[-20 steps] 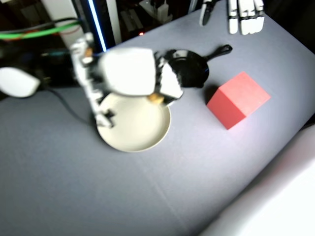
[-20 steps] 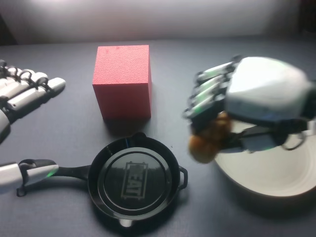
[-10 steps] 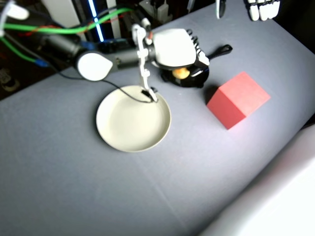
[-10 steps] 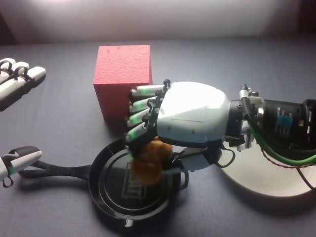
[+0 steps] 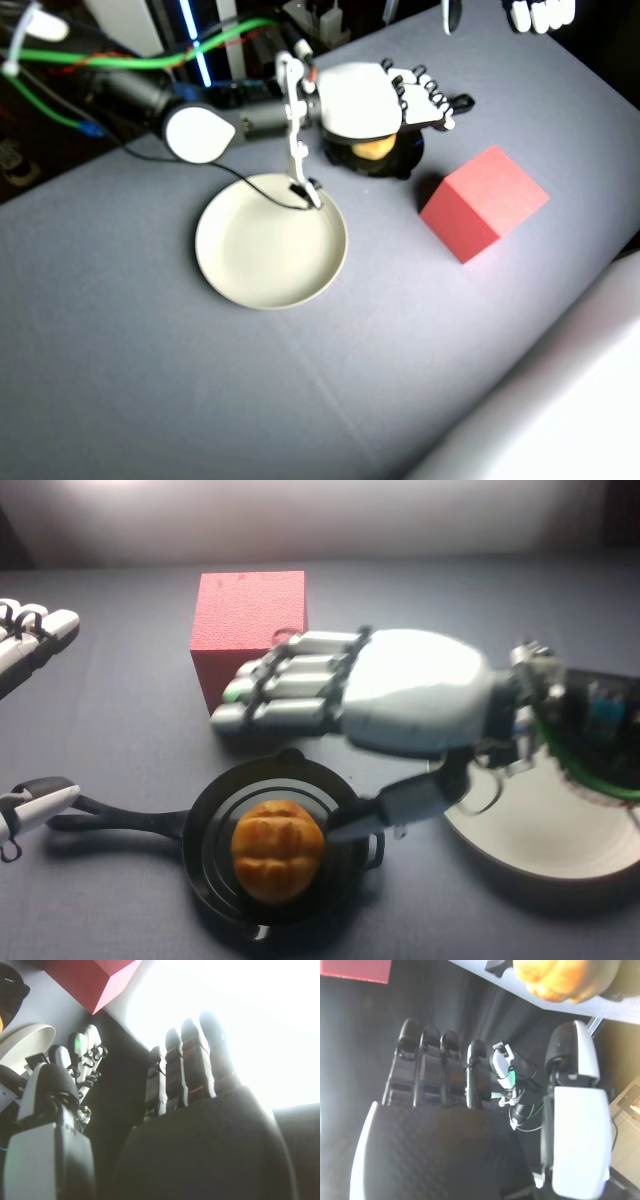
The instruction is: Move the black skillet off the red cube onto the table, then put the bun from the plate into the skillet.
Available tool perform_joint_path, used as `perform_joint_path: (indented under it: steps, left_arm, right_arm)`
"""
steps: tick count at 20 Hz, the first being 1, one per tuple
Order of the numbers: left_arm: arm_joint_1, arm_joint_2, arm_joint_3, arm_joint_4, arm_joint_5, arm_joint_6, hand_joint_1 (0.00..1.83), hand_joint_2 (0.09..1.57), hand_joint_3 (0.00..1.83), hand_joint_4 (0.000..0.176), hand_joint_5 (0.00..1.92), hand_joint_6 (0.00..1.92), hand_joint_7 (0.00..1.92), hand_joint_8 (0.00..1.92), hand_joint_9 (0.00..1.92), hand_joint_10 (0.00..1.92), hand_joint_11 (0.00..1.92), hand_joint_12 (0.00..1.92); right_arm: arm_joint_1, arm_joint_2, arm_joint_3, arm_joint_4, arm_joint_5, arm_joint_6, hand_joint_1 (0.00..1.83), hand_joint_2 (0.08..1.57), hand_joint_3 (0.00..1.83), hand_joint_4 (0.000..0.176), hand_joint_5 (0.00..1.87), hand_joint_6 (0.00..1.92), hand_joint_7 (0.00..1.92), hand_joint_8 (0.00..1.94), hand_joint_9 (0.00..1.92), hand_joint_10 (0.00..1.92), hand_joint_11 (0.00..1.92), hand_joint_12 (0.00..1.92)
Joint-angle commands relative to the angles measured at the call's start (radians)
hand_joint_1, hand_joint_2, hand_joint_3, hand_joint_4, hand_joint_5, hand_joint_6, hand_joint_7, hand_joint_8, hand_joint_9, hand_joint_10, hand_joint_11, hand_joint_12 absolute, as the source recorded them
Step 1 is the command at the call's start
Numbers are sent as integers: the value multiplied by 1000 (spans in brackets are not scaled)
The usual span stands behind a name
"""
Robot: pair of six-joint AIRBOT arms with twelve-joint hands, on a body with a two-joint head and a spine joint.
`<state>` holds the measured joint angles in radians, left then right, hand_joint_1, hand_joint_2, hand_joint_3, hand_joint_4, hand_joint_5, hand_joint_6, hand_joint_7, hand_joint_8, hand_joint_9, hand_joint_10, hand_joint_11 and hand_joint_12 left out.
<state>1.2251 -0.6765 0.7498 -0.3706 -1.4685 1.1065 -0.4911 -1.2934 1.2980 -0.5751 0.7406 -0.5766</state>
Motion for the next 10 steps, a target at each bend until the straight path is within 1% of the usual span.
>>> perform_joint_path:
  steps: [1,2,3,4,5,6,7,8,9,10]
  left_arm:
    - [0,7,-2,-6,-144,4,595,1129,0,28,184,1,225,0,195,1,0,597]
    - [6,9,-5,-10,-152,4,584,1136,2,27,180,1,226,0,202,2,0,635]
    - [13,11,-8,-14,-160,4,580,1131,0,29,175,0,228,1,209,5,0,644]
    - [21,13,-11,-19,-170,4,563,1124,0,38,177,0,240,3,220,6,0,663]
    - [30,13,-15,-26,-187,4,562,1116,0,48,170,1,230,3,208,4,0,616]
    - [44,13,-19,-38,-218,4,584,1100,0,54,173,2,234,5,209,5,0,603]
    - [45,13,-19,-38,-219,4,582,1093,0,72,169,0,231,2,208,3,0,586]
    - [45,12,-20,-41,-233,4,570,1082,0,71,170,1,234,3,215,5,0,584]
    - [45,10,-20,-42,-243,4,525,1071,0,62,172,1,251,4,234,7,0,641]
    - [45,7,-19,-42,-260,3,504,1053,0,54,159,2,265,4,256,9,0,726]
  right_arm:
    - [-2,19,-3,57,116,2,905,1013,2,41,99,22,46,13,18,0,0,128]
    - [-17,54,-10,86,141,2,931,1031,8,93,60,12,14,4,3,0,0,25]
    - [-35,88,-18,120,177,2,902,1041,3,74,58,4,69,5,59,7,73,49]
    - [-57,122,-28,159,219,2,908,1025,0,85,68,5,51,0,45,1,24,27]
    - [-88,164,-41,209,274,2,803,1022,0,117,53,1,66,7,26,0,4,5]
    - [-135,233,-60,285,362,2,670,999,0,145,60,3,65,5,29,2,6,3]
    - [-139,238,-61,288,366,2,644,1013,0,127,63,4,54,0,25,0,15,7]
    - [-169,274,-74,332,420,2,691,1010,0,120,70,6,62,4,44,7,8,4]
    - [-198,298,-87,374,472,-6,719,998,0,90,139,8,137,7,130,15,55,27]
    - [-239,328,-110,432,545,-31,700,1030,11,66,135,1,131,1,127,6,24,15]
